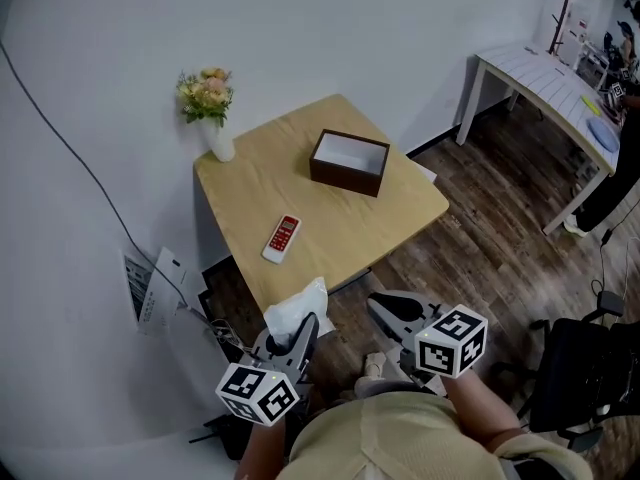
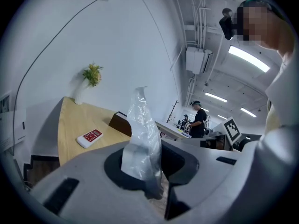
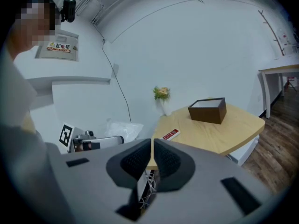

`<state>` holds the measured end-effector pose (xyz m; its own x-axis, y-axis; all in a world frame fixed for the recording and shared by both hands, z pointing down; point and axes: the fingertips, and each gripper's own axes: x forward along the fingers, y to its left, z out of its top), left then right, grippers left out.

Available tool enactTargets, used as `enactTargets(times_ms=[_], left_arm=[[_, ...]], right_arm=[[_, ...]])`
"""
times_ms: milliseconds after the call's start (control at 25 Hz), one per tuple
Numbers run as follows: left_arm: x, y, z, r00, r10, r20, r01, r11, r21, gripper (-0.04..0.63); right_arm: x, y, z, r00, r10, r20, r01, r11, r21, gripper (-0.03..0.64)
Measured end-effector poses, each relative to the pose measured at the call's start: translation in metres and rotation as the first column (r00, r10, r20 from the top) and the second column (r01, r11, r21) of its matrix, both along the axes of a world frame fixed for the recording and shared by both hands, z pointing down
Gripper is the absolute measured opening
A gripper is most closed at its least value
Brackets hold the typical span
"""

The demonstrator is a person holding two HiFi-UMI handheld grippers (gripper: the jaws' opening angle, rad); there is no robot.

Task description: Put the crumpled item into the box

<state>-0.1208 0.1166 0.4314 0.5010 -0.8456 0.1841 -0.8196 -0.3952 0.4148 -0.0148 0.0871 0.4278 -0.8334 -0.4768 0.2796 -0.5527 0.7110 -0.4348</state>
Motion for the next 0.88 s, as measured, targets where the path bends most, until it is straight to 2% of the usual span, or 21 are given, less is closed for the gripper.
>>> enactTargets(times_ms=[360,880], left_arm=[[0.016,-0.046,-0.003,1.0,-0.029,0.005,0.029,1.0,0.01,0.08],[0.031,-0.092,0.002,1.0,-0.009,0.018,0.009,1.0,-0.012,0.08]], right_arm=[[0.004,-0.038,0.0,0.998,-0.064,-0.004,0.064,0.998,0.006,0.032],[0.021,-0.076,0.007,1.0,-0.024,0.001,0.024,0.999,-0.024,0.032]])
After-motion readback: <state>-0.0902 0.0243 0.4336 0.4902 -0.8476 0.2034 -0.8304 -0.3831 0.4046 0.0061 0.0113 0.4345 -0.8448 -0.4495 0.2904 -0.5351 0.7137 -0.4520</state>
